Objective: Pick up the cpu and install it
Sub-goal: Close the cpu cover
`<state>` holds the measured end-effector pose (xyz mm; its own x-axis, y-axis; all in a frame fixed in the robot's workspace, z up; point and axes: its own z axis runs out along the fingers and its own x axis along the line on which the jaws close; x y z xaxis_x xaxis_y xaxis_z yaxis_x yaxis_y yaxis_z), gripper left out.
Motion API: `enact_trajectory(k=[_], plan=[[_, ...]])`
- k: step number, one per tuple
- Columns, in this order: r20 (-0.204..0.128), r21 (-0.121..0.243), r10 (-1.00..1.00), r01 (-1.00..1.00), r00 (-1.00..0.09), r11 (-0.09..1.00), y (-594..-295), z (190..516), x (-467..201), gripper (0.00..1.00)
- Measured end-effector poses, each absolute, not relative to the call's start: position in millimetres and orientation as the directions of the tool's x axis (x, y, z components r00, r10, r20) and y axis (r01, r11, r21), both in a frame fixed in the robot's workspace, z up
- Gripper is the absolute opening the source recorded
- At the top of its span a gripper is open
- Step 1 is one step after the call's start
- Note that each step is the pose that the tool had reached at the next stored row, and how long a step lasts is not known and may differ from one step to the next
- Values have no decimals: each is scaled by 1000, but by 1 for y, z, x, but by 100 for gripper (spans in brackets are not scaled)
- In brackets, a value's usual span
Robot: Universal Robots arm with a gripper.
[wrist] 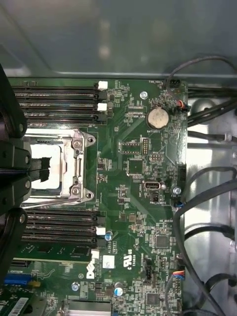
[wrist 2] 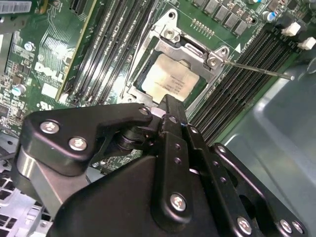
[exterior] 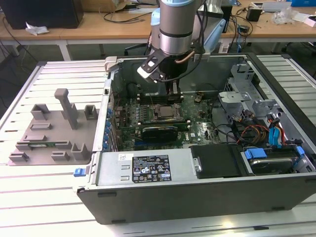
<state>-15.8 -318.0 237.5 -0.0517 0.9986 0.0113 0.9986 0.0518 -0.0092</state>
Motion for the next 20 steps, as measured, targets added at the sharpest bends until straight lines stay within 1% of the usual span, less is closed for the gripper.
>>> enact_trajectory(k=[6,9,14,20], plan=[[11,-9,985,985,-173,173,-318,238,-16,11],[11,-9,963,963,-270,270,-318,238,-16,11],[11,-9,927,927,-375,375,-318,238,-16,11],[11,-9,879,879,-477,477,-318,237,-16,11]])
